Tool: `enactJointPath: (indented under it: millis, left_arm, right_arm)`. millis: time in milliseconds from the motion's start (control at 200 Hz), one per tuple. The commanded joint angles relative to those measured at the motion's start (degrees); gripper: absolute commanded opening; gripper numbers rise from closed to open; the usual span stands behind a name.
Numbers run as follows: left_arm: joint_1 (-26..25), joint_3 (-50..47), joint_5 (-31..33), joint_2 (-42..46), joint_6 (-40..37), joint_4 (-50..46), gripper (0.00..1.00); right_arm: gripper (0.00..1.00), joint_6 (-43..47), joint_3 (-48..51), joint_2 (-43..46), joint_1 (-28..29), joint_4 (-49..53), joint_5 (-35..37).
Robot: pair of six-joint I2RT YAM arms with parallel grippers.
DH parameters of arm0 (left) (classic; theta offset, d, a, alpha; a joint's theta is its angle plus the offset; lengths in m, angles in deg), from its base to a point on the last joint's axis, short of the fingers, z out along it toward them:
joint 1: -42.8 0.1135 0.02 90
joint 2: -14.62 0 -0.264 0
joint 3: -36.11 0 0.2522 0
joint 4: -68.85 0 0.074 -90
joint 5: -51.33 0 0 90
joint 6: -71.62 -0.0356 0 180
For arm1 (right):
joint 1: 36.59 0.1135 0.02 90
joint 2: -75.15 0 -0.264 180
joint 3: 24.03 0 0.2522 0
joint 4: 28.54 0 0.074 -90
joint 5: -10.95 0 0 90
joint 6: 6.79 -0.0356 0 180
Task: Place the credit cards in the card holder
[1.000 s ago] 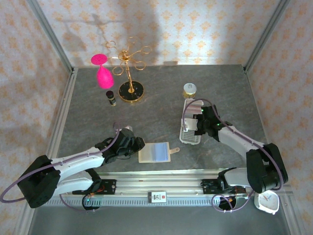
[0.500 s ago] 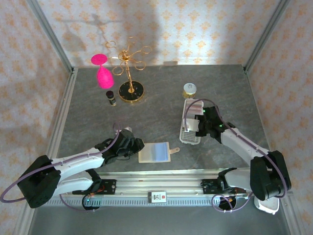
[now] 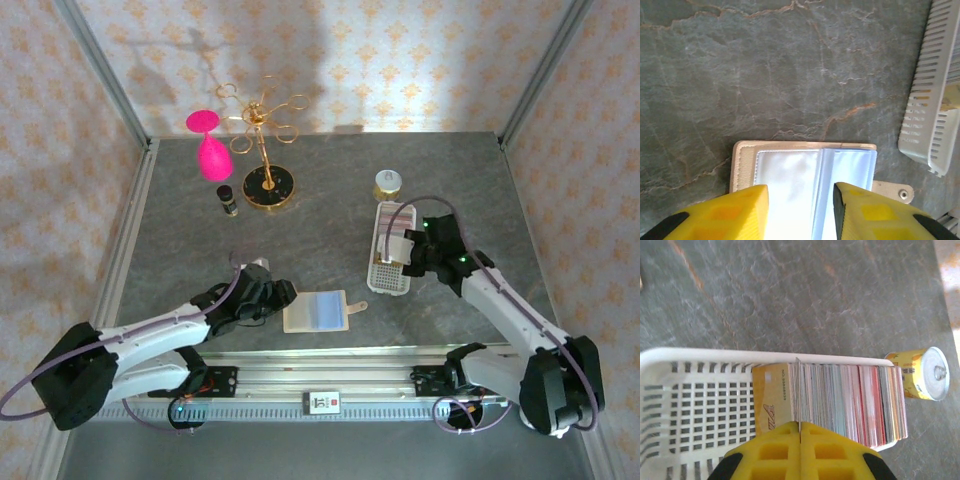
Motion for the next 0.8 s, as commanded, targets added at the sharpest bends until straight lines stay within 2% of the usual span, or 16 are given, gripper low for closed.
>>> enactJointPath:
  millis: [0, 125, 245, 390, 486, 636, 796]
  left_arm:
    - [-0.3, 1.0, 2.3, 3.1, 1.5, -3.0, 0.43]
    - [-0.4, 1.6, 2.7, 5.5, 1.9, -5.3, 0.48]
    - [-1.6, 4.3, 4.5, 5.8, 1.4, -10.3, 0.53]
    - [-4.7, 9.4, 8.5, 2.8, 0.5, -18.4, 0.59]
    - [-7.4, 12.4, 9.4, -0.7, -0.2, -21.3, 0.60]
    - [-10.0, 16.5, 11.4, -7.4, -1.3, -26.4, 0.61]
    - [-10.4, 17.3, 12.2, -10.6, -0.9, -28.3, 0.62]
  right_arm:
    - [0.00, -8.8, -2.2, 4.2, 0.1, 3.9, -3.3]
    - [0.00, -21.9, -4.4, 6.4, 1.2, 5.6, -4.9]
    - [0.00, -39.5, -7.2, 7.2, 2.6, 4.0, -5.1]
    - [0.00, -65.3, -9.6, 6.8, 4.5, 1.0, 4.2]
    - [0.00, -76.5, -9.8, 6.8, 5.0, 1.9, -0.5]
    - [0.00, -92.9, -3.8, 10.7, 7.0, -4.7, -9.3]
    - [0.00, -110.0, 5.4, 16.4, 10.4, -13.9, -10.0]
